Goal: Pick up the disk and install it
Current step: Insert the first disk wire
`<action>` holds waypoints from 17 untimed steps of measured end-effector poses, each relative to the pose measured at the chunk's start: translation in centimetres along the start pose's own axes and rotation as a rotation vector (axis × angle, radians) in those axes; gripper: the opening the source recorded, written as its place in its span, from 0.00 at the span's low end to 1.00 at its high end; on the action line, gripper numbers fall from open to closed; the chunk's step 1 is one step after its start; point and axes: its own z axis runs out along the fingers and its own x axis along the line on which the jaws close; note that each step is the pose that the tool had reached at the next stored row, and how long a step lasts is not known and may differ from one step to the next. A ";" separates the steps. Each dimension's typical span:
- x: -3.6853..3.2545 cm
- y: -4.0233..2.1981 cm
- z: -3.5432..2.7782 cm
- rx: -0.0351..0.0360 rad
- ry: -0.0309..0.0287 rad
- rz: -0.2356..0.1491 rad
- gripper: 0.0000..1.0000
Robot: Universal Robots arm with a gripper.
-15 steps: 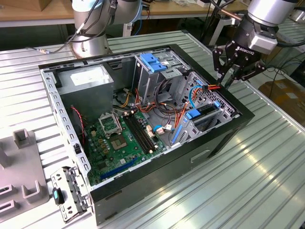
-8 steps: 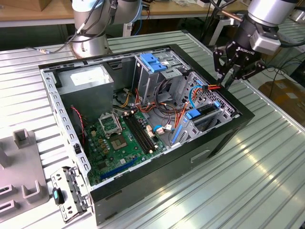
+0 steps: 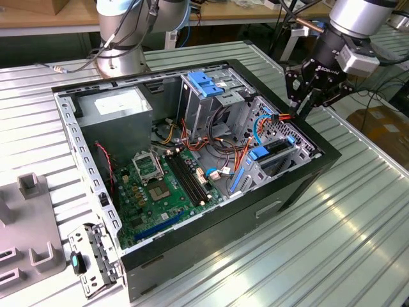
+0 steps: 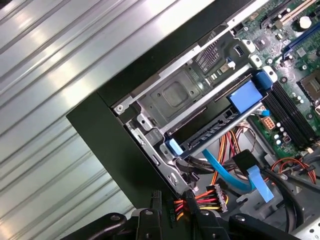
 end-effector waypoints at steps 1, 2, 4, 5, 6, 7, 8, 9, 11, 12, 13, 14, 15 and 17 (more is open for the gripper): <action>0.00 -0.06 0.01 0.0000 0.0001 -0.006 0.31; 0.00 -0.17 0.03 0.0001 0.0001 -0.011 0.31; -0.10 -0.45 0.05 0.0002 0.0002 -0.019 0.31; -0.16 -0.59 0.05 0.0002 0.0002 -0.022 0.31; -0.22 -0.74 0.06 0.0002 0.0003 -0.025 0.31; -0.28 -0.90 0.12 0.0004 0.0003 -0.030 0.31; -0.28 -0.90 0.17 0.0004 0.0003 -0.035 0.31; -0.26 -0.89 0.21 0.0008 0.0013 -0.050 0.31; -0.22 -0.83 0.26 0.0044 0.0058 -0.066 0.31; -0.21 -0.81 0.26 0.0052 0.0072 -0.067 0.31; -0.20 -0.80 0.27 0.0057 0.0079 -0.067 0.31; -0.19 -0.79 0.26 0.0059 0.0086 -0.067 0.31; -0.19 -0.78 0.26 0.0059 0.0088 -0.067 0.31; -0.19 -0.78 0.27 0.0061 0.0087 -0.067 0.31</action>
